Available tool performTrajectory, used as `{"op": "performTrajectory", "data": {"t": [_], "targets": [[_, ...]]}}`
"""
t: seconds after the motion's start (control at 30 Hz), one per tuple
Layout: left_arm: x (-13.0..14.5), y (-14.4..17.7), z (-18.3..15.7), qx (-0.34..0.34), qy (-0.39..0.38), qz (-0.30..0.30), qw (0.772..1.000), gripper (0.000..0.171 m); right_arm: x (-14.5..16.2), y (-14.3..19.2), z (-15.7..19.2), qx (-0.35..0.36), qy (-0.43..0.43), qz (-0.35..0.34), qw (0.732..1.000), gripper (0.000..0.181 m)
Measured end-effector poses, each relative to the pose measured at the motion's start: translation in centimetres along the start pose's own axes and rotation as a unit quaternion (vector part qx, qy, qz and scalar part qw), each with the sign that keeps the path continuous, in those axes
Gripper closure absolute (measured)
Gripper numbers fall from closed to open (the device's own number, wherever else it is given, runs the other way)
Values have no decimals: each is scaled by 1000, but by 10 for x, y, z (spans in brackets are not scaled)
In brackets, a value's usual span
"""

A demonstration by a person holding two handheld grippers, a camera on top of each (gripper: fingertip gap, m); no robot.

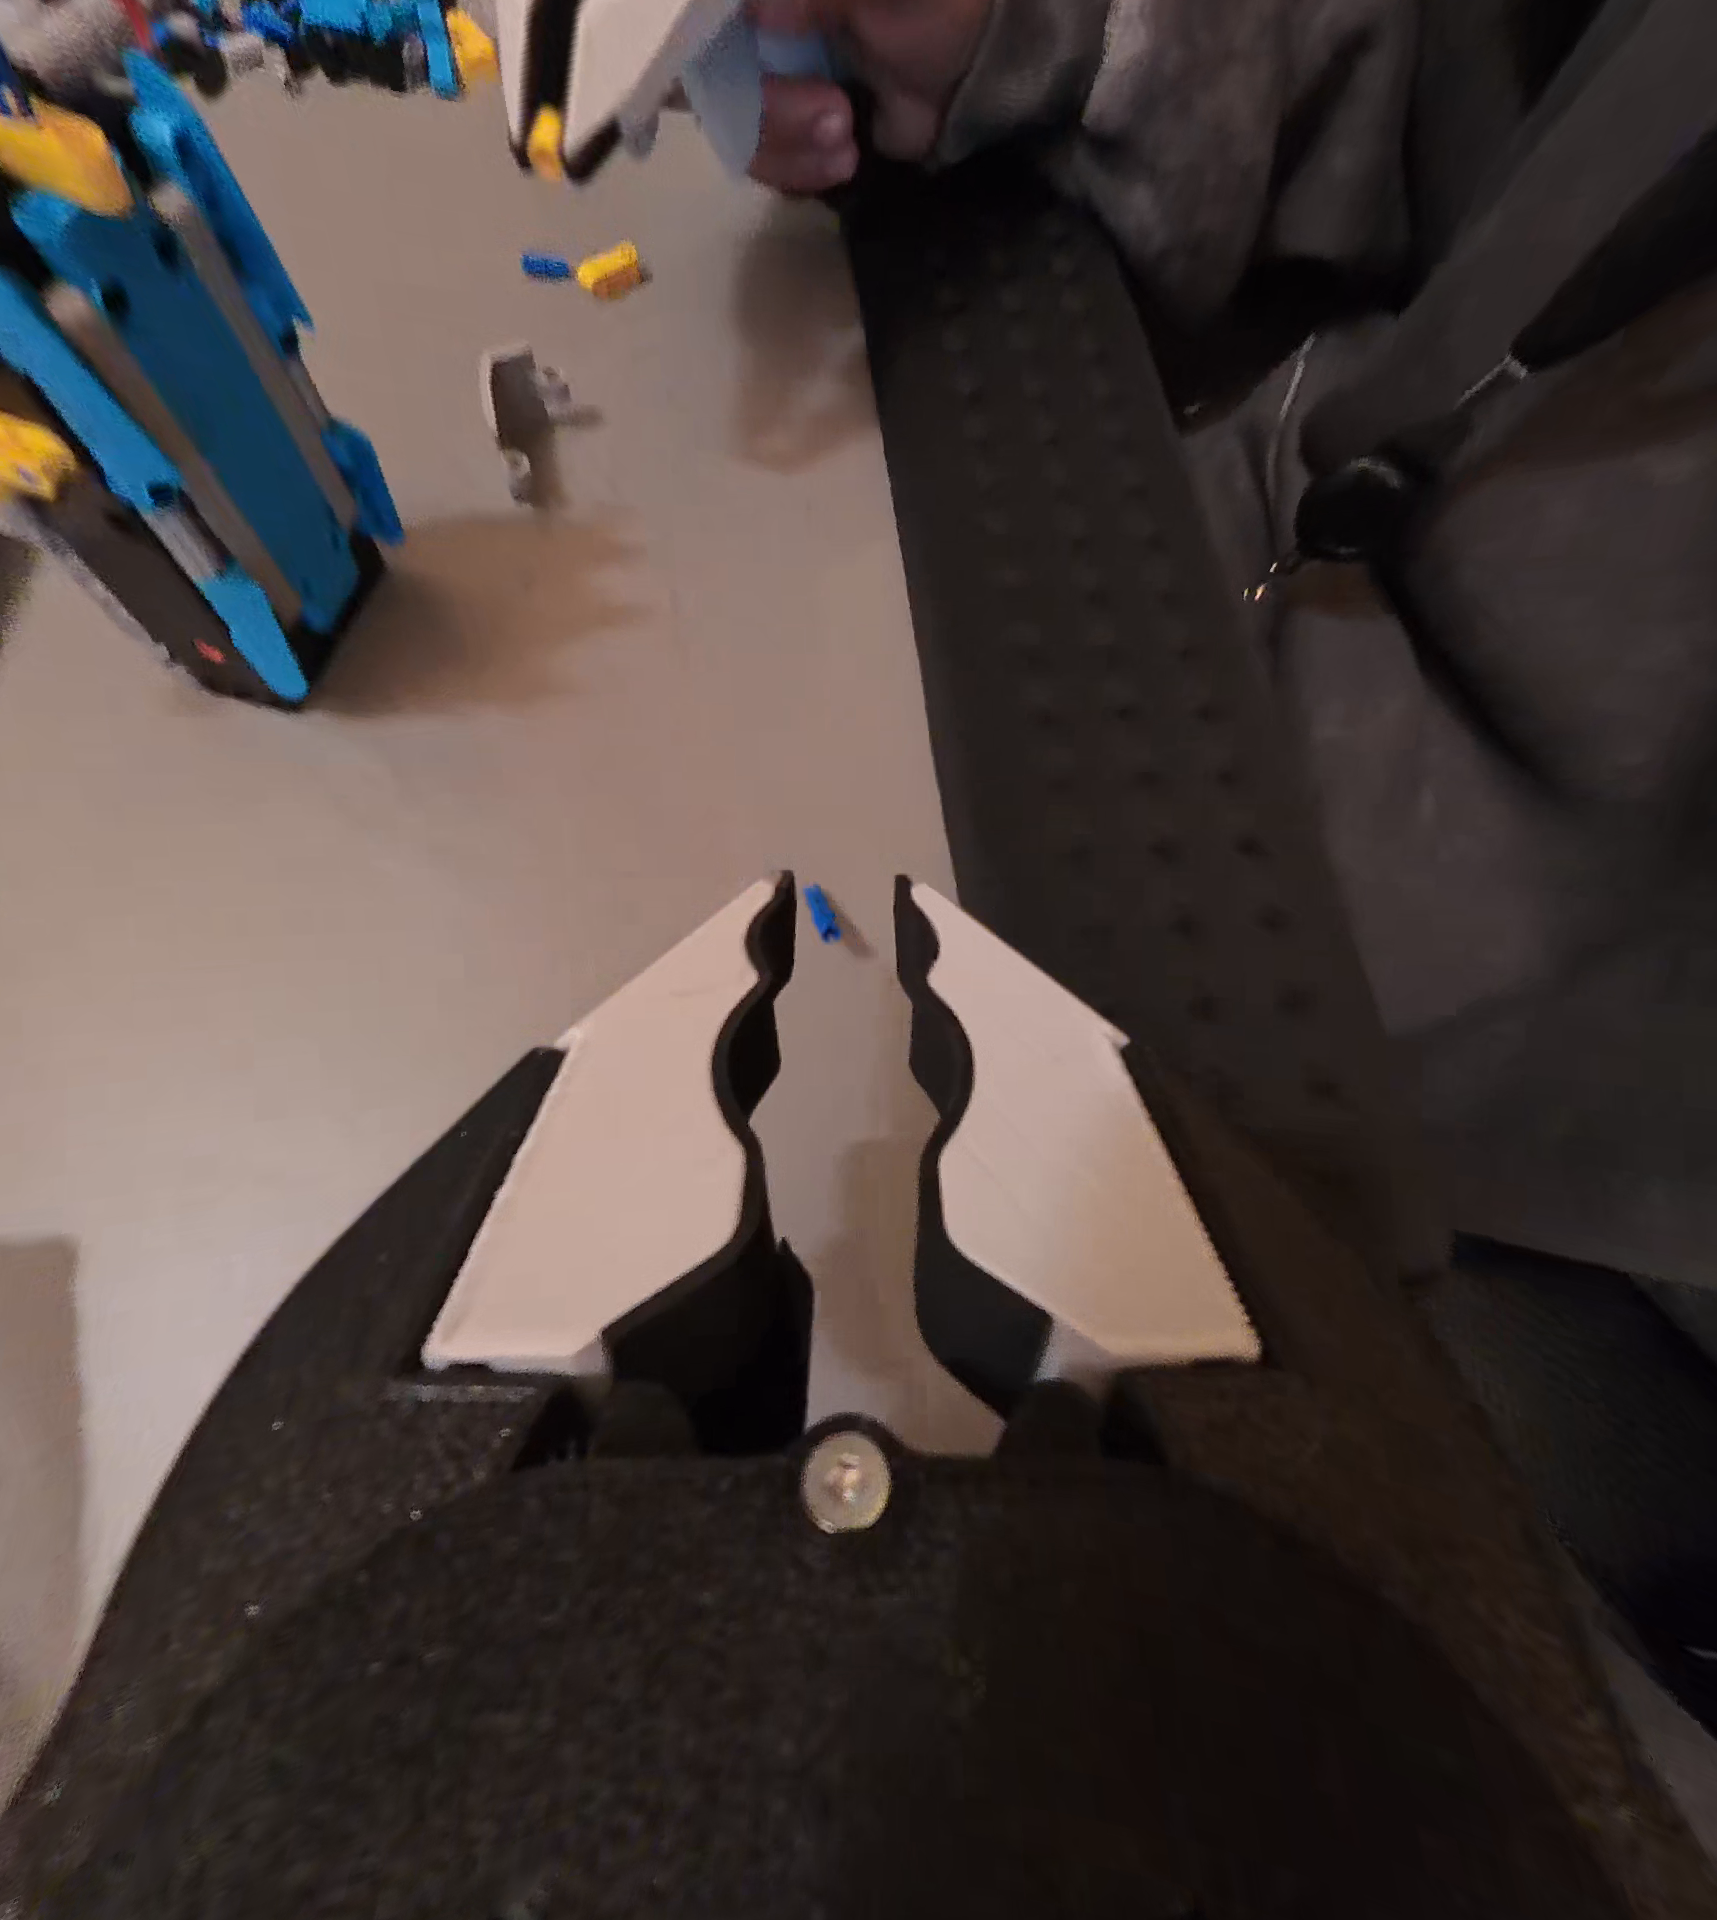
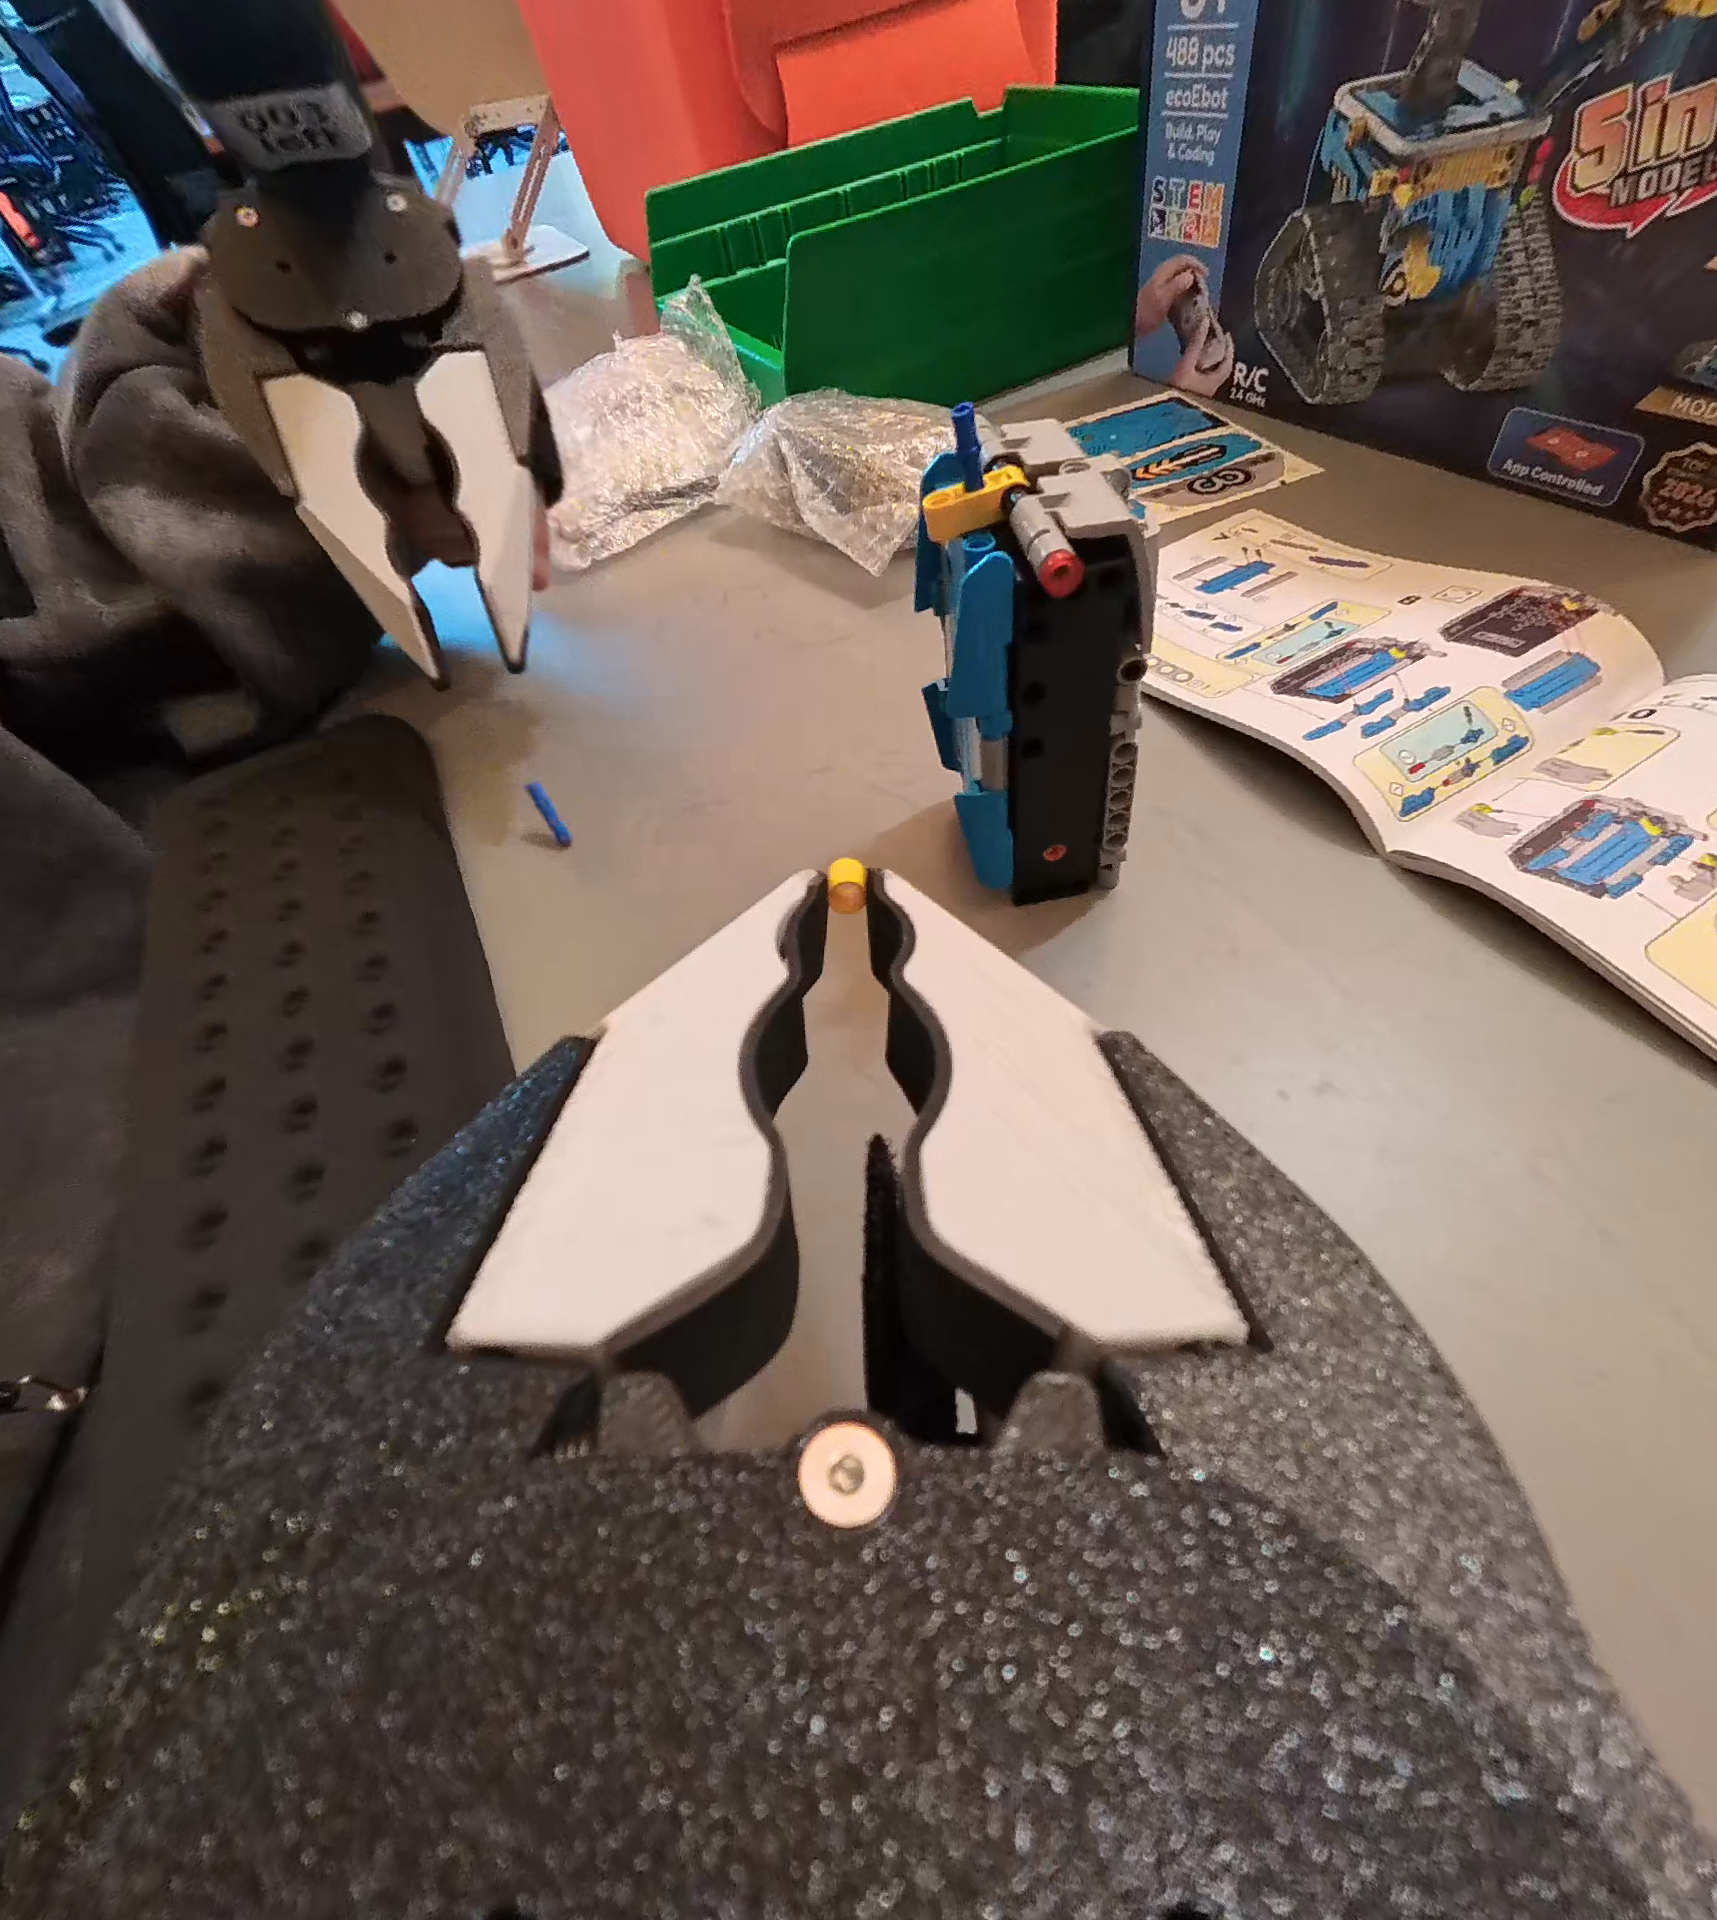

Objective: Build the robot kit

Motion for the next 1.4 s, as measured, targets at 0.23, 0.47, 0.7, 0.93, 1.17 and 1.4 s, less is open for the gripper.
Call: {"op": "performTrajectory", "data": {"t": [0.23, 0.47, 0.7, 0.93, 1.17, 1.4], "targets": [[29, -16, 7, -78, 48, 10, 996, 148, 0, -3, 1, -6, -2, 1, 1000, 174], [30, -24, 14, -68, -7, 34, 997, 145, 0, -2, 1, -11, -4, 0, 1000, 174], [34, -33, 28, 8, -13, 82, 996, 153, 0, -1, 4, -18, 1, -2, 1000, 174], [34, -35, 25, -10, -29, 77, 997, 160, 2, -3, 7, -29, 0, 5, 1000, 174], [22, -41, 18, -65, -15, 55, 996, 168, -5, -6, 24, -64, -10, -5, 998, 174], [-66, -48, -4, -169, 32, -166, 971, 167, -20, -18, 87, -175, -49, -21, 983, 174]]}}
Point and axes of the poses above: each gripper's, where its closed fingertips meet, y back along the fingers, x out of its underside, z = x × y across the jaws, the point moved 4 cm from there along y, back along the fingers, and after that the axes turned 7 degrees about x, right-handed, at the moved point
